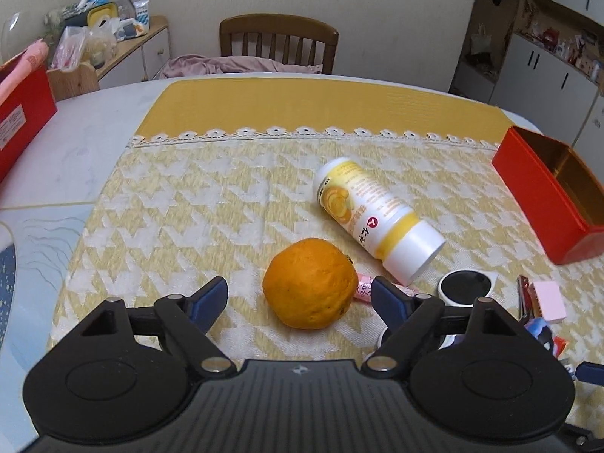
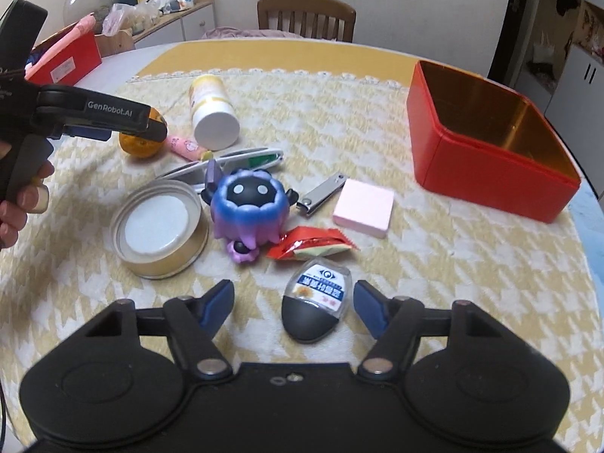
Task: Organize rigid objects
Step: 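Grasp the orange with the left tool while the right tool grasps the oval bottle, then carry the orange and oval bottle into the red tin box and release both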
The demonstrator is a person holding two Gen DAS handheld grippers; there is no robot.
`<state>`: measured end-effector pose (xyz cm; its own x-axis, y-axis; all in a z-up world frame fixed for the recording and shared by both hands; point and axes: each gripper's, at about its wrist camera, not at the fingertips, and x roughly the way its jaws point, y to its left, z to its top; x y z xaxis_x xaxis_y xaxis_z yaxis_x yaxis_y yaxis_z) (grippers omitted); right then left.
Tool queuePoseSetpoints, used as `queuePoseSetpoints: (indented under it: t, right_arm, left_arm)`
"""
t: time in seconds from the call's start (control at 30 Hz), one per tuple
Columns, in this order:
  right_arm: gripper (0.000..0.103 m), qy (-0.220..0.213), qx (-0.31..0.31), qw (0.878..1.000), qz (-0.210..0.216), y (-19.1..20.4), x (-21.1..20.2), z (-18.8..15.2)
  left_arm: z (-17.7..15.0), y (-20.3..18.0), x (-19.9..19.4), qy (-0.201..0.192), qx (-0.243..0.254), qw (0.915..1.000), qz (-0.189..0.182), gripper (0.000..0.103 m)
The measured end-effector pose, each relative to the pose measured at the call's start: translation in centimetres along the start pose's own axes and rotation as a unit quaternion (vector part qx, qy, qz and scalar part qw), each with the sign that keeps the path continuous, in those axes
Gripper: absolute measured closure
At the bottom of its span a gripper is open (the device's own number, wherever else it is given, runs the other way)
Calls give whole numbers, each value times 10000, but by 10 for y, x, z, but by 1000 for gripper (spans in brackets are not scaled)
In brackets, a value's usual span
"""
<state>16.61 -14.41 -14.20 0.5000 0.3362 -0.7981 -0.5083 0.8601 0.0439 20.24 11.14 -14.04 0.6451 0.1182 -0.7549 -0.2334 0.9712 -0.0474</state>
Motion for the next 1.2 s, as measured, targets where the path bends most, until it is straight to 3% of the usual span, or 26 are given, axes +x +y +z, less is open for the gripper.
queuePoseSetpoints:
  t: [0.07,0.13,0.27,0.33,0.37,0.83,1.2]
  right_arm:
    - [39,62,80,9999,-45,-2,5,1]
    - [45,133,152,9998,-44,-5,9,2]
    - [52,115,168,9997,-123,-6,10,2]
    - [59,88,216,9996,-161,-7,10,2]
    - [64,75,243,9995,-180,-8,10,2]
    - [64,-137,212,9992,-294,-23,-13,1]
    - [64,-317,296,9989,-153,-55,-46,14]
  left_arm:
    - [0,-2,3,-2,115,9999,14,22]
    - [2,-2,7,55,128,9999,11,32]
    - [4,0,9,70,132,9999,-42,39]
    - [4,0,9,79,120,9998,-113,48]
    - [4,0,9,78,118,9998,-110,48]
    - [-6,14,-6,219,-7,9997,-73,49]
    - [-17,21,-49,279,-105,9996,5,49]
